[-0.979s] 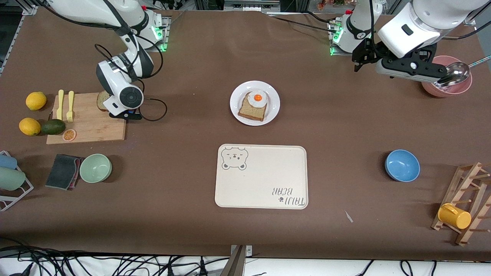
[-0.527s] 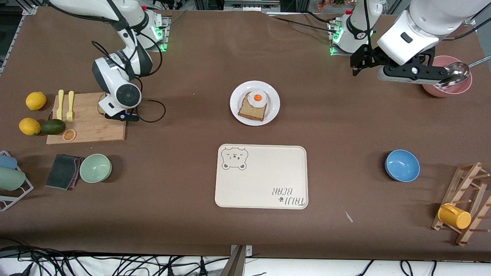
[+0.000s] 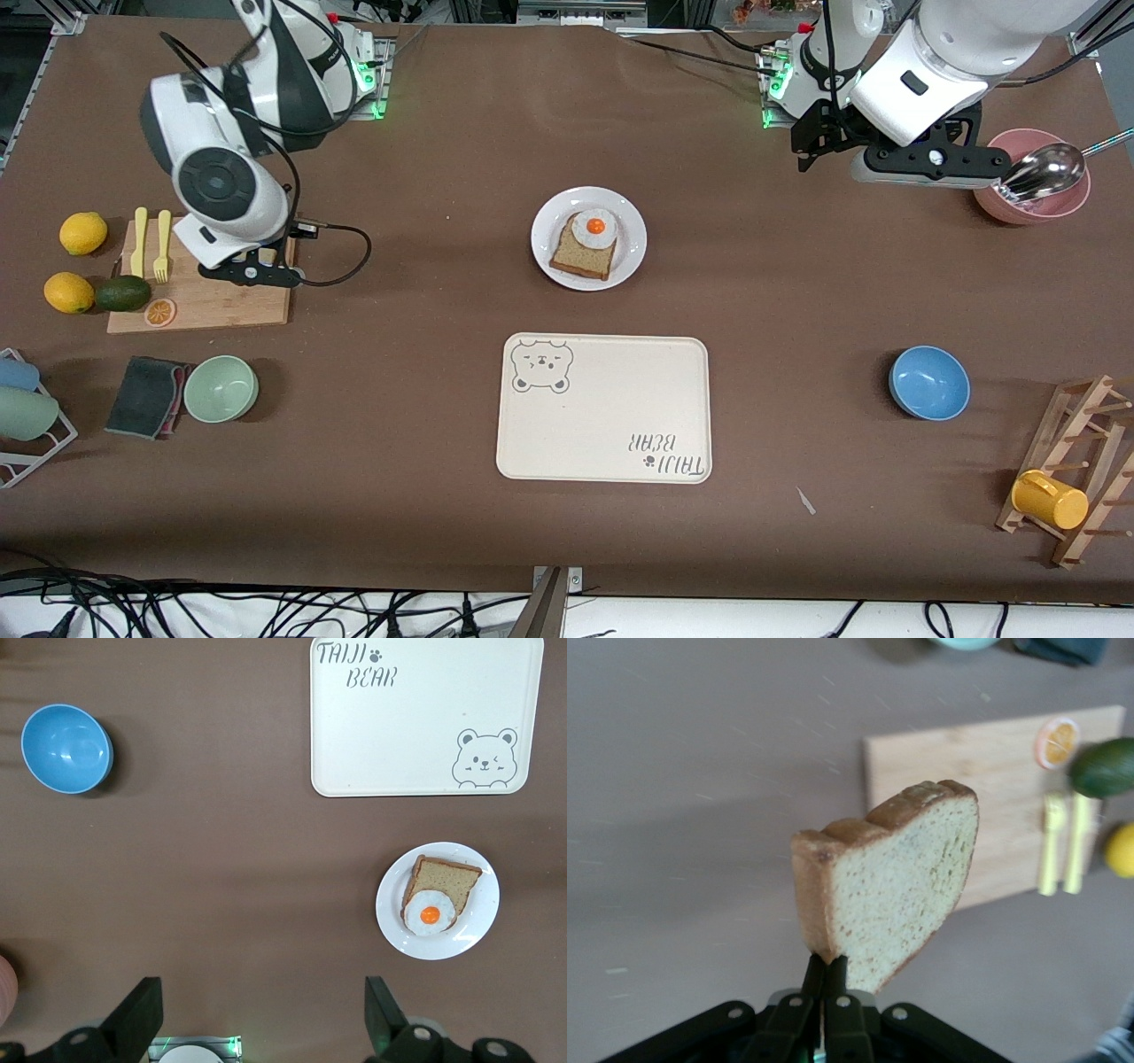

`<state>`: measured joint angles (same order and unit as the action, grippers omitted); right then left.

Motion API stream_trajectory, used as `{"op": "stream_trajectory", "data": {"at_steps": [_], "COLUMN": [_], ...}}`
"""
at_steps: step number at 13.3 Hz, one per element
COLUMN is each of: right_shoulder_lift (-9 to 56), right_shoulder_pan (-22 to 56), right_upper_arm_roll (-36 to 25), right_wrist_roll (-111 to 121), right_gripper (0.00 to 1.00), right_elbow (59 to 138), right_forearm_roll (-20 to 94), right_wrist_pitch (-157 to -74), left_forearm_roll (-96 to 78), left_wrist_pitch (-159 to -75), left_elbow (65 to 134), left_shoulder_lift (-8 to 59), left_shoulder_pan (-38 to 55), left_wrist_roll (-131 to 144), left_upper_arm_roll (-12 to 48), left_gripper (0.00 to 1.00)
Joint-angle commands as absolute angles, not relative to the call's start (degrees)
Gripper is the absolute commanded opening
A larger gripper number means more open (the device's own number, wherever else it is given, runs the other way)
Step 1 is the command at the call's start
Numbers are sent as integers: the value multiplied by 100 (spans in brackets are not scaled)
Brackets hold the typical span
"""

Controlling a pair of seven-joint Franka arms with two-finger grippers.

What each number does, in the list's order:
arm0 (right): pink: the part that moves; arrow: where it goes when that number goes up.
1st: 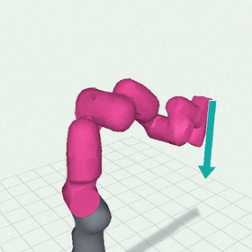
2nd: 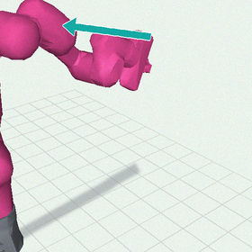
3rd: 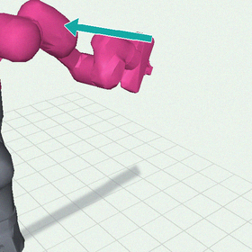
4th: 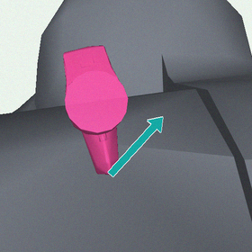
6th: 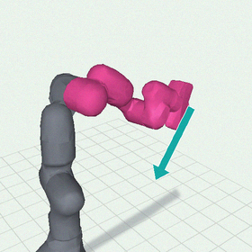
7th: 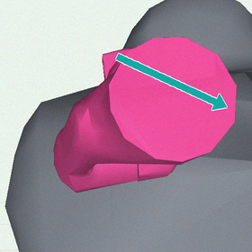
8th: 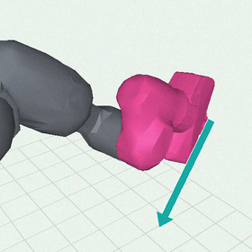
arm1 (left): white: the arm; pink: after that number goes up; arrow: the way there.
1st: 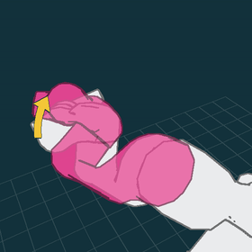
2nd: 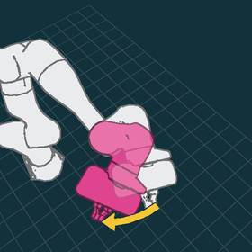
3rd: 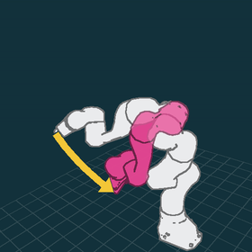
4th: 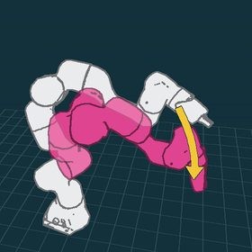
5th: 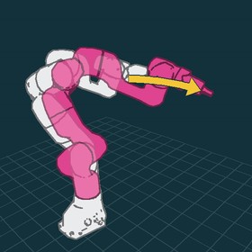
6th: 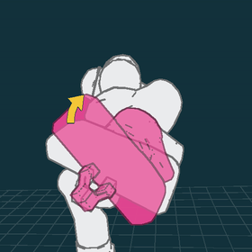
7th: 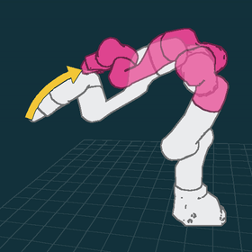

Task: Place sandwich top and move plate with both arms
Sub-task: 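Carry the bread slice with the right gripper over the egg plate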

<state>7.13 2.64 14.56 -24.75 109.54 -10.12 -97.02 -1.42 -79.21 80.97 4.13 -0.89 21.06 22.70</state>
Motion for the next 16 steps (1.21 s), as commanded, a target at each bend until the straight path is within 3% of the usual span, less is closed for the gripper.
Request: {"op": "stream_trajectory", "data": {"at_steps": [1, 3, 5, 8, 16], "right_shoulder_lift": [835, 870, 931, 958, 2003], "right_shoulder_pan": [264, 299, 308, 692, 1957], "right_upper_arm_roll": [1705, 1958, 2660, 3031, 3252], "right_wrist_roll": [-2417, -2356, -2530, -3102, -3936], "right_gripper": [0, 0, 0, 0, 0], "right_elbow": [10232, 10029, 9836, 9809, 9809], "right_forearm_roll": [-248, 348, 518, 739, 424], "right_wrist_pitch": [-9597, -9851, -10368, -11195, -12234], "left_forearm_roll": [-62, -62, -62, -62, -70], "left_wrist_pitch": [-7963, -7963, -7963, -7963, -8007], "left_elbow": [8104, 8112, 8112, 8112, 8086], "left_shoulder_lift": [396, 387, 395, 396, 396], "left_shoulder_pan": [-18, -18, -18, -18, 9], "left_wrist_roll": [2268, 2268, 2268, 2268, 2259], "left_upper_arm_roll": [2294, 2294, 2294, 2294, 2294], "left_gripper": [100, 100, 100, 100, 100]}}
